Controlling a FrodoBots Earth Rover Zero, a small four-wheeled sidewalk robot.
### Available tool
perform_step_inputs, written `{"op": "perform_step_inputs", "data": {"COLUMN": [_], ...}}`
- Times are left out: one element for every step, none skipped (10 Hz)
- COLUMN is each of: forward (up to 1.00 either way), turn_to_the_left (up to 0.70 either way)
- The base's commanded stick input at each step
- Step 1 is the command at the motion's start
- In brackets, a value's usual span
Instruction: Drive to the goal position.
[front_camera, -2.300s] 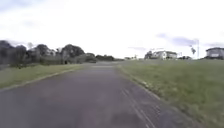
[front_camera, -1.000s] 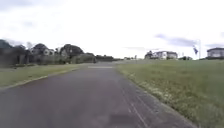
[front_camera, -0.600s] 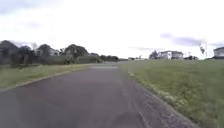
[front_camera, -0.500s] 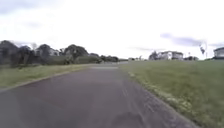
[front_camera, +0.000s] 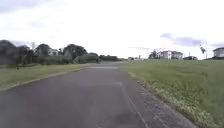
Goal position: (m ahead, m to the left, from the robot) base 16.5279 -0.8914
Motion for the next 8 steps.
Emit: {"op": "perform_step_inputs", "data": {"forward": [0.70,0.70,0.70,0.70,0.70,0.70,0.70,0.70], "turn_to_the_left": [0.00,0.00,0.00,0.00,0.00,0.00,0.00,0.00]}}
